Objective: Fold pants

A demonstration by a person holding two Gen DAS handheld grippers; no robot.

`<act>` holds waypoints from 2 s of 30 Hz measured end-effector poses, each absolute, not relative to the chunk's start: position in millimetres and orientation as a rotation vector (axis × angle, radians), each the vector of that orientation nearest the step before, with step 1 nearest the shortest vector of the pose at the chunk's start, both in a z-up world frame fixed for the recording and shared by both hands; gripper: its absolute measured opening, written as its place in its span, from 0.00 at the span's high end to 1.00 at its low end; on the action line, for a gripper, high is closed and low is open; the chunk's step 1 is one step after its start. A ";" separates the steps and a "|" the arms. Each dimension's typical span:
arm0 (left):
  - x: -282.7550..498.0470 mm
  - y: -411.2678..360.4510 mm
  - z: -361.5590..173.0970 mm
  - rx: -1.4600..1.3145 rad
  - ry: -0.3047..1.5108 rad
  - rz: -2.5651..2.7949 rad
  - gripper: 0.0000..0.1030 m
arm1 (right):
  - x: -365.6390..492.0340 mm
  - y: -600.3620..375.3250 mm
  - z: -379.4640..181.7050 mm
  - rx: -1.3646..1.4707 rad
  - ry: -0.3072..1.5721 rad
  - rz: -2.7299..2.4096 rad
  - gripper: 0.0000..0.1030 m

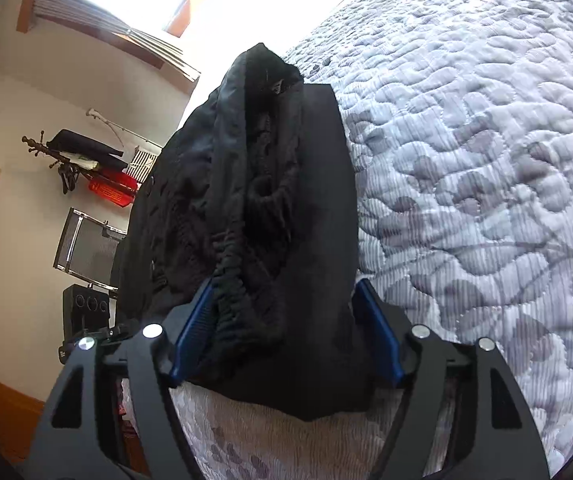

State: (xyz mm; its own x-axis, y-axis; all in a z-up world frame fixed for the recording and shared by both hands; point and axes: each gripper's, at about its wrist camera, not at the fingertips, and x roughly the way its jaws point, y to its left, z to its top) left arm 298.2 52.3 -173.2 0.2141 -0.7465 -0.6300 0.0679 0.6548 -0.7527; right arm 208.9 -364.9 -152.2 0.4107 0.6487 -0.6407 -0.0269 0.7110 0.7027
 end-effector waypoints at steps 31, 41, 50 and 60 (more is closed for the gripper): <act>128.2 73.4 -107.0 -0.180 1.098 -0.055 0.03 | 40.5 -325.2 -106.8 0.158 1.120 -0.031 0.05; 98.4 42.3 -76.2 -0.137 1.039 -0.083 0.04 | 16.4 -266.4 -70.6 0.095 1.088 0.055 0.05; 87.6 35.4 -23.4 -0.120 0.925 -0.096 0.04 | 2.8 -256.5 -8.4 0.061 0.984 0.063 0.04; 80.9 32.2 -11.8 -0.071 0.894 -0.061 0.03 | -11.9 -259.5 27.3 0.047 0.930 0.086 0.04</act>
